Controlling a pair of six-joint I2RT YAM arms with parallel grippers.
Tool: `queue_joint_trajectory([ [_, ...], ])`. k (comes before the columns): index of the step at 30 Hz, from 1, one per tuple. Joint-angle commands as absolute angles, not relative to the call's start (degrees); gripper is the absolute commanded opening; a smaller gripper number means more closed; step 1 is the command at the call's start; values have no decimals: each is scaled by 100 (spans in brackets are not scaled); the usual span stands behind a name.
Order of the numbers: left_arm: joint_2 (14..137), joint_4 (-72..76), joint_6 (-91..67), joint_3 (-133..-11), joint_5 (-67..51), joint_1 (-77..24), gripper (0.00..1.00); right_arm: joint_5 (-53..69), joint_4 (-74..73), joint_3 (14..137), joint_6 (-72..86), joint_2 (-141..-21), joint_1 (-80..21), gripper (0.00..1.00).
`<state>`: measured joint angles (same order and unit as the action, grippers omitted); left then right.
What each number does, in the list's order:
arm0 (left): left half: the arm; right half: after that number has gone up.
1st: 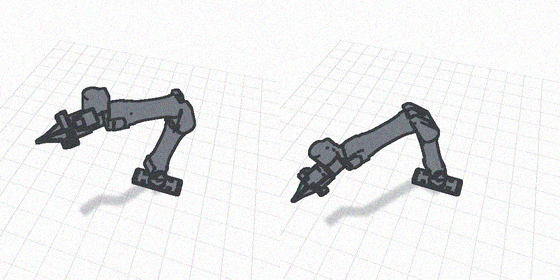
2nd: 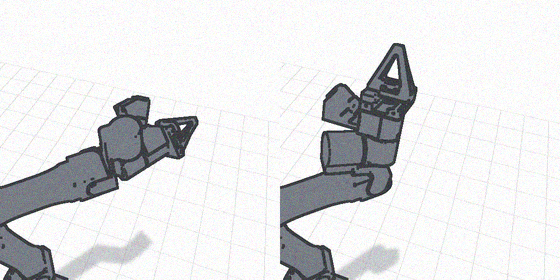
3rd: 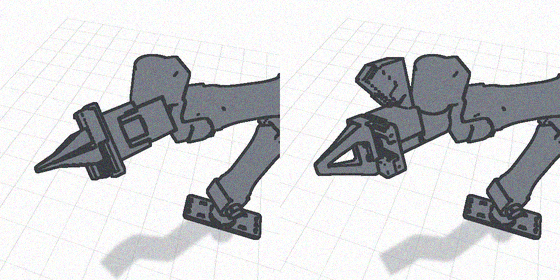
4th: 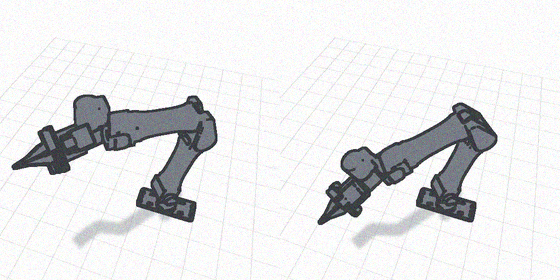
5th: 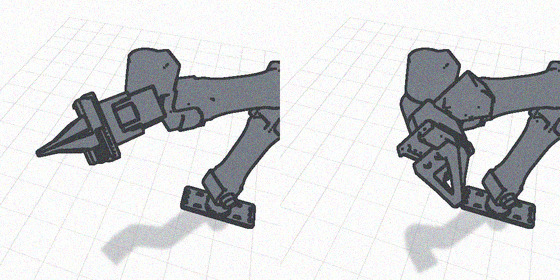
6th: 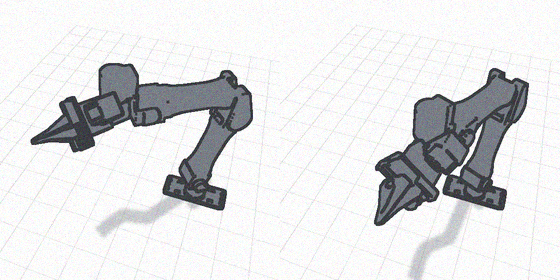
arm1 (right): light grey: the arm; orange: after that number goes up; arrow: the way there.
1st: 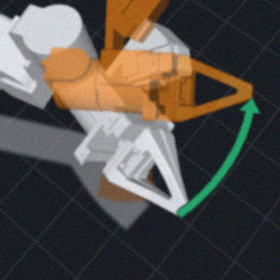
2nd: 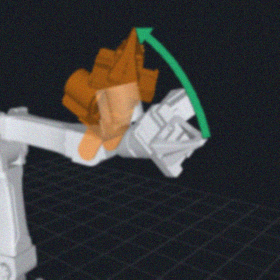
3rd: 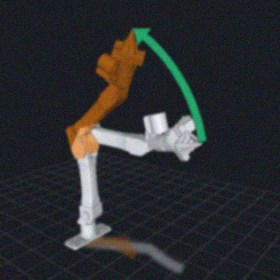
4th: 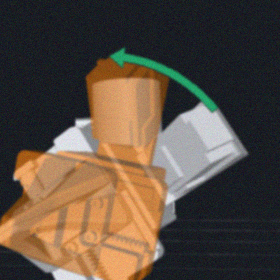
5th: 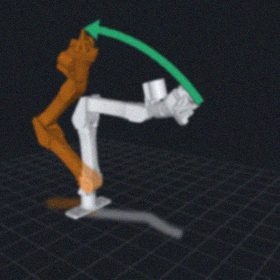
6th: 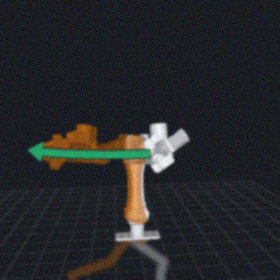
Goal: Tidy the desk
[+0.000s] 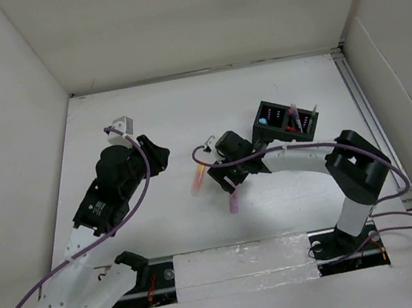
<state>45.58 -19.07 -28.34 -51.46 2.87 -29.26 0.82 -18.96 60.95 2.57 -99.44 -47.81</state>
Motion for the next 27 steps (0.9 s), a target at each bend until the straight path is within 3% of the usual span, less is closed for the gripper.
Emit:
queue_joint_trajectory([
  [1, 4474, -1670, -2769, -5142, 272, -2953, 30, -280, -2073, 6170, 149, -9422, -4772, 80],
  [5, 4483, -1626, -2760, -5107, 237, -2953, 30, -159, -2197, 5951, 377, -9185, -4834, 79],
  [13, 4526, -1547, -2733, -5027, 185, -2953, 30, 595, -1969, 5660, 536, -9288, -4835, 64],
  [27, 4597, -1529, -2716, -5010, 88, -2953, 30, 1142, -1371, 6126, 536, -10151, -4676, 66],
])
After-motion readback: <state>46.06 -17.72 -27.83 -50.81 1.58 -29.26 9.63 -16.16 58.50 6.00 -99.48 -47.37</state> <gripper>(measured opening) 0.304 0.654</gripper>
